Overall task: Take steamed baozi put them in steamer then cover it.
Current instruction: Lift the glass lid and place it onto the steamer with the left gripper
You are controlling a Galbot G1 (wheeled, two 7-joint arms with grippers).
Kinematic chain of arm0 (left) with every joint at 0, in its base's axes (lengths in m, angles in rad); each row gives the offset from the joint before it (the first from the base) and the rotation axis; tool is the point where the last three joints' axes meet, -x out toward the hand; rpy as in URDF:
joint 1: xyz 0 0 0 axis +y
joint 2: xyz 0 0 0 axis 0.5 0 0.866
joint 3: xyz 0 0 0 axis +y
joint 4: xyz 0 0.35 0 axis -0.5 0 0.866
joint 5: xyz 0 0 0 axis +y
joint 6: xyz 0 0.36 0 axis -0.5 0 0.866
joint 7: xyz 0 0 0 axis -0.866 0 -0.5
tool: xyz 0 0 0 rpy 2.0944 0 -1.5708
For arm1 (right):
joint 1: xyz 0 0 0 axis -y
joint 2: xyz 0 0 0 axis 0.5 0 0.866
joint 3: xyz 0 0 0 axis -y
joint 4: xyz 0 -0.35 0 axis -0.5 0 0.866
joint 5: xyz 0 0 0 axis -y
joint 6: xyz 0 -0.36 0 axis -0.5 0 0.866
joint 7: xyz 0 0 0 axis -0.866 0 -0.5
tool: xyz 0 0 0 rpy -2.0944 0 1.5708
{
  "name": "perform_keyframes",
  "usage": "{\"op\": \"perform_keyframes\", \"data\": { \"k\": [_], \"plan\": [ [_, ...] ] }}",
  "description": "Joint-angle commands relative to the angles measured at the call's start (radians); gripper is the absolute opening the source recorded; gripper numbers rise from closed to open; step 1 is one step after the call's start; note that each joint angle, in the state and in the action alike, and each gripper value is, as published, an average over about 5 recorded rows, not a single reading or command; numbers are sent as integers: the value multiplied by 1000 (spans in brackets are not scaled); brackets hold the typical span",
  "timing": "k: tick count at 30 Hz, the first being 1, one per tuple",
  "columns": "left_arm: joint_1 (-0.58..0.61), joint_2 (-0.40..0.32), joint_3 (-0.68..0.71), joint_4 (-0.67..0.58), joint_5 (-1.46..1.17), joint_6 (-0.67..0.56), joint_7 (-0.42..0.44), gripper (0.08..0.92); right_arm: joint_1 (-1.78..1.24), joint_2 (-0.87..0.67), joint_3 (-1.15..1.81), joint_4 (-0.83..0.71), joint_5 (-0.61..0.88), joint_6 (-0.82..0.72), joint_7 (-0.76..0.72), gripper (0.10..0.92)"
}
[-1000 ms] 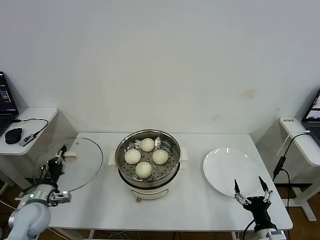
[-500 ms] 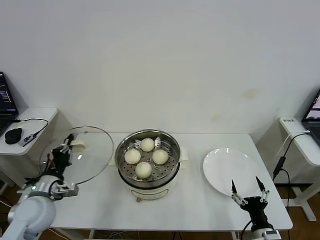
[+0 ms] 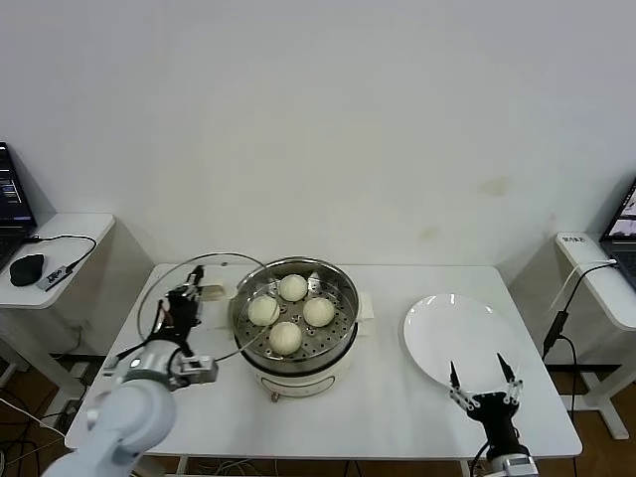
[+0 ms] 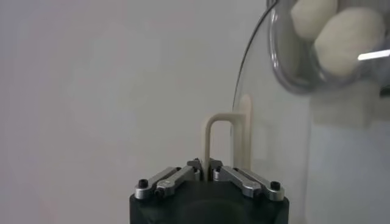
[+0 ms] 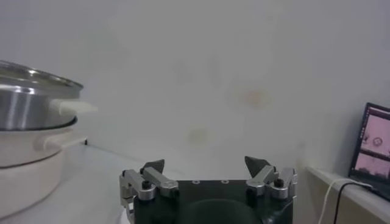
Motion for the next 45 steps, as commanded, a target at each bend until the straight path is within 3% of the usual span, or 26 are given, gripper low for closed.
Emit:
{"op": "perform_keyframes", "data": {
  "k": [1, 11, 23, 45],
  "plan": [
    [-221, -171, 230, 96, 213, 70, 90, 141, 10, 17, -7, -23, -62, 1, 5, 823],
    [-281, -258, 303, 159, 263, 77, 114, 141, 16, 22, -14, -44, -78, 5, 6, 823],
    [-261, -325, 316, 193, 284, 73, 119, 141, 17, 22, -16, -50, -81, 5, 6, 823],
    [-198, -351, 299, 192, 322, 50, 109, 141, 15, 20, -25, -61, -88, 14, 6, 823]
  ]
}}
